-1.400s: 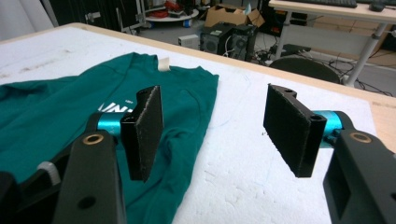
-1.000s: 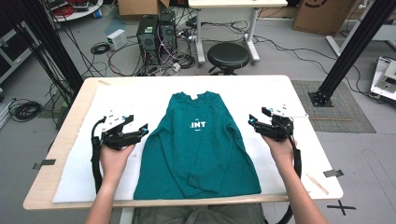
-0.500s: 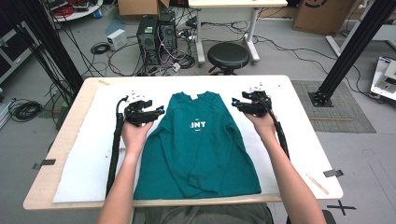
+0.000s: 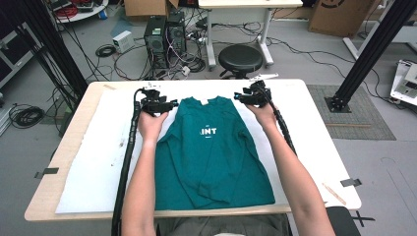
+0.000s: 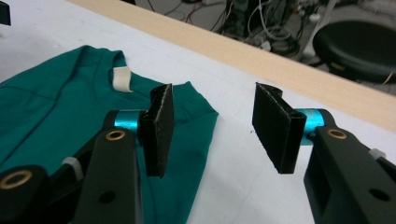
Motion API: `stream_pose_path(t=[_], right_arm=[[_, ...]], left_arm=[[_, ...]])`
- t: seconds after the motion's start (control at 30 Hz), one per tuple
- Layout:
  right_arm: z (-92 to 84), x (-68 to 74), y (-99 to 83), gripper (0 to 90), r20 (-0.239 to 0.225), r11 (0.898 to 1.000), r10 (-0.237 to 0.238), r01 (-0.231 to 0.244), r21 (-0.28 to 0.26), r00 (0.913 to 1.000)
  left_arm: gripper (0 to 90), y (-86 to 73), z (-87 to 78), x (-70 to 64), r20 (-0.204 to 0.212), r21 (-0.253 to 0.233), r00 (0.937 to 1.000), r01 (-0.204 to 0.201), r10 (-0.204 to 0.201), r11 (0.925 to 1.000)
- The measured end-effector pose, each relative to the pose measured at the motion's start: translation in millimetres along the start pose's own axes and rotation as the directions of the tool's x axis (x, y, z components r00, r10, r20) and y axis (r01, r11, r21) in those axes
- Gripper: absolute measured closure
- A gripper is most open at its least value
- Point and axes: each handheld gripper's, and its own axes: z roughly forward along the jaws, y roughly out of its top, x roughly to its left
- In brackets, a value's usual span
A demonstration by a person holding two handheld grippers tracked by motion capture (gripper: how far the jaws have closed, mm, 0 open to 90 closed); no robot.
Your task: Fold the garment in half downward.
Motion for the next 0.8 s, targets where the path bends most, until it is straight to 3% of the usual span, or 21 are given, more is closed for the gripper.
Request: stream_pose_path(t=[0.07, 0.2, 0.37, 0.43, 0.53, 0.6, 0.63, 0.67, 0.7, 0.8], right_arm=[[8.4, -3.8, 0.5, 50.1, 0.005, 1.0, 0.0, 0.0, 0.018, 1.0], [24.3, -8.4, -4.6, 52.1, -0.014, 0.996, 0.028, -0.027, 0.081, 0.9995], [43.4, -1.3, -10.3, 54.5, -0.028, 0.99, 0.018, -0.014, 0.137, 0.9995], [50.8, 1.7, -13.1, 57.3, -0.01, 0.988, -0.01, 0.012, 0.154, 0.9999], [59.1, 2.7, -18.7, 60.8, -0.003, 0.983, -0.001, 0.002, 0.181, 1.0], [59.7, 2.2, -19.1, 64.2, -0.003, 0.985, 0.0, 0.001, 0.174, 1.0], [59.5, 2.6, -18.9, 69.4, -0.014, 0.984, -0.009, 0.011, 0.178, 0.9999], [60.3, 1.0, -18.4, 75.4, -0.038, 0.985, -0.045, 0.051, 0.162, 0.9982], [58.5, 4.5, -18.0, 78.0, -0.034, 0.982, -0.01, 0.016, 0.188, 0.9994], [58.8, 5.5, -17.5, 84.6, -0.044, 0.983, -0.029, 0.037, 0.179, 0.9986]], left_arm=[[42.2, 1.7, 9.0, -1.2, 0.002, 0.035, 0.9997, -0.023, 0.023, 0.9991], [42.2, 3.1, 25.5, -3.0, -0.001, 0.084, 0.9998, -0.019, 0.019, 0.9963], [42.2, 2.6, 38.1, -2.6, 0.002, 0.135, 0.9999, -0.015, 0.015, 0.9907], [42.2, -1.2, 42.0, 1.3, -0.01, 0.16, 0.9999, 0.009, -0.007, 0.987], [42.2, -4.6, 44.2, 6.8, -0.003, 0.163, 0.9986, 0.052, -0.052, 0.9853], [43.5, -4.1, 44.3, 5.7, -0.014, 0.167, 0.999, 0.044, -0.043, 0.985], [46.9, -3.6, 44.1, 4.7, -0.017, 0.171, 0.9995, 0.027, -0.025, 0.9848], [53.3, -3.7, 44.2, 3.7, -0.005, 0.173, 0.9998, 0.021, -0.02, 0.9847], [58.9, -3.8, 44.7, 2.6, 0.01, 0.174, 0.9997, 0.019, -0.021, 0.9845], [71.3, -3.9, 47.0, -3.3, 0.012, 0.176, 0.9998, -0.019, 0.017, 0.9841]])
